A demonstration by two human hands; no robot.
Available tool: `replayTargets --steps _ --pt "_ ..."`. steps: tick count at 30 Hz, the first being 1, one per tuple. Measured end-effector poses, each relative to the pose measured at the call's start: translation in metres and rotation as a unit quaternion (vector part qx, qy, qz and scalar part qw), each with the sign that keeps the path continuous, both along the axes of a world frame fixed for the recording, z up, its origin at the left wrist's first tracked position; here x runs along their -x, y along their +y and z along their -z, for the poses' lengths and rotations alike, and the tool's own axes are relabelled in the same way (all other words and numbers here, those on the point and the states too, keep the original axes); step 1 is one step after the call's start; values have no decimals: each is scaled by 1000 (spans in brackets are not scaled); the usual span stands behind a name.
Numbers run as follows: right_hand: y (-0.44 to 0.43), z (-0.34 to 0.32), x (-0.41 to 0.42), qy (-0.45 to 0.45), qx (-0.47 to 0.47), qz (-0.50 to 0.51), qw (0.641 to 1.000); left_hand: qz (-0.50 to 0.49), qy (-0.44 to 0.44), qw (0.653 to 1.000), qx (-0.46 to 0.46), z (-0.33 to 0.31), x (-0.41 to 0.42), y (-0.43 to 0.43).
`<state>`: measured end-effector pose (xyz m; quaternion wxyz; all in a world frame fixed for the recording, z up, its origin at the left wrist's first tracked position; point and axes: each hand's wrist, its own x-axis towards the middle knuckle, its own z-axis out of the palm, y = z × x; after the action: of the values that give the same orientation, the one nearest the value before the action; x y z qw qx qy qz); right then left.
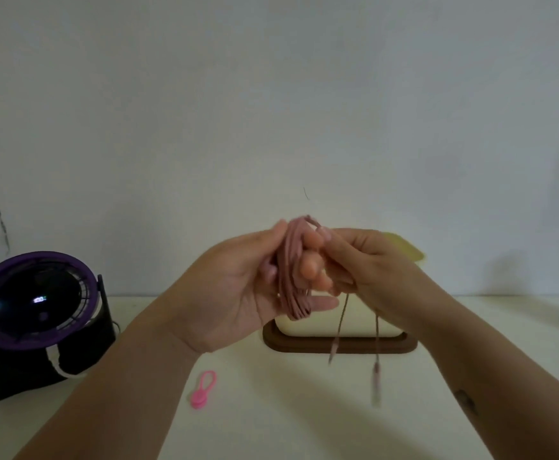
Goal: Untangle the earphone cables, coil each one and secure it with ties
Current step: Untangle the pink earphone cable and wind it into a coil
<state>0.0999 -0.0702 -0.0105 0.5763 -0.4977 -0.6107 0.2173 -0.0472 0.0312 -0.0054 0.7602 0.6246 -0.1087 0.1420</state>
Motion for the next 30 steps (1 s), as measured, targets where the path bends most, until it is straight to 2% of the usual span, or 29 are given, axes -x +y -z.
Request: replayTargets --steps 2,3,7,8,10,13,17,20,22,26,30 --pt "5 6 7 18 21 -14 1000 46 -32 993 102 -2 -1 4" --pt "6 8 9 0 32 -6 999 23 -52 991 125 -2 -1 9" --pt "6 11 23 -186 81 73 976 -27 -97 973 205 -2 -2 6" --pt "5 12 26 -221 100 84 967 -67 -105 968 217 -3 -4 4" --pt "0 10 30 -272 125 91 950 -208 -113 960 147 -3 -6 -2" --pt "-10 2 31 -336 147 101 925 -302 -92 949 17 3 -11 0" --pt "-19 -9 27 -424 139 153 882 -296 -19 944 -143 12 -11 0" --pt "-20 -13 26 -497 112 214 833 -289 10 942 -172 17 -15 -5" --pt "-19 -13 26 -518 100 240 815 -307 31 937 -162 20 -17 -4" --pt "-19 -12 28 -502 84 258 821 -296 62 938 -172 23 -19 -2" --pt "-18 -14 23 -444 61 241 861 -272 75 940 -194 22 -18 -7"
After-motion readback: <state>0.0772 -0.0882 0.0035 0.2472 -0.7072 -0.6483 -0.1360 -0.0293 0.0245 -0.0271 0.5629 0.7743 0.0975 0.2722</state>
